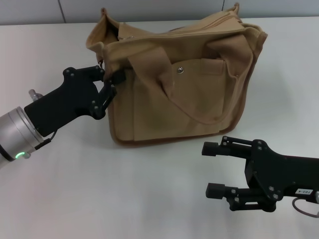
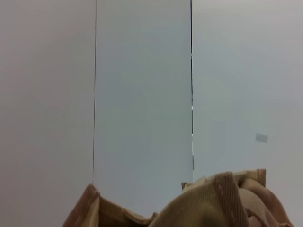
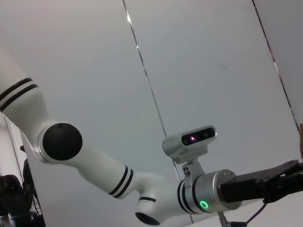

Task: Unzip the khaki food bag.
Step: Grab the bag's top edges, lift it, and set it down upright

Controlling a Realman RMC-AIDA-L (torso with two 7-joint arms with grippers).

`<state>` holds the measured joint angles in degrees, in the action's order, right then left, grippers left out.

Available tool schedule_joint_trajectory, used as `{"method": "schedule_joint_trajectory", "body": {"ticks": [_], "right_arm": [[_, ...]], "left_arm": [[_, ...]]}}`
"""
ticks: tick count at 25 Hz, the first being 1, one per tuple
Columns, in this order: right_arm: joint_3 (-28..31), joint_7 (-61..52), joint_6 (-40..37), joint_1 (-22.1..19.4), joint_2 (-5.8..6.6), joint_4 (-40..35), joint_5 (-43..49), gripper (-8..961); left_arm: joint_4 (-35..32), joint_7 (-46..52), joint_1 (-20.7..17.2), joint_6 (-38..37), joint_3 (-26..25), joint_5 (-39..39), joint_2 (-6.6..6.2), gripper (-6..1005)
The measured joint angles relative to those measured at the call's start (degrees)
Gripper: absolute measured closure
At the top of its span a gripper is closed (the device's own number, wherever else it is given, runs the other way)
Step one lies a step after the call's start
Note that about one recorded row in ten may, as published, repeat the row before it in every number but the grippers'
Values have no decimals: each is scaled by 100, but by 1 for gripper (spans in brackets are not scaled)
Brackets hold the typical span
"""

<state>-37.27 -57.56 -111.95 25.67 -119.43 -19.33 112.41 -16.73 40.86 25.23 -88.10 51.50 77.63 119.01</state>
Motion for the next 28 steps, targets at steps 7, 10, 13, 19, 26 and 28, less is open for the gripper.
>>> {"method": "schedule_joint_trajectory", "body": {"ticks": [7,10,13,19,26,28], "right_arm": [[0,0,91,9,-2,3,0,184],[0,0,95,15,-1,8,0,184],[0,0,99,11,-1,8,0,185],[0,0,107,-1,-1,9,0,185],[12,0,106,0,1,8,0,186],[21,0,104,0,2,8,0,186]], "left_arm": [[-30,-129,-21,-64,91,27,-23,893],[-51,-88,-30,-98,97,24,-39,905],[-156,9,-48,-138,117,58,-52,906],[-317,-21,-117,-224,117,63,-56,906],[-1450,573,-334,-276,47,33,-319,907],[-1692,727,-338,-291,27,33,-368,907]]}}
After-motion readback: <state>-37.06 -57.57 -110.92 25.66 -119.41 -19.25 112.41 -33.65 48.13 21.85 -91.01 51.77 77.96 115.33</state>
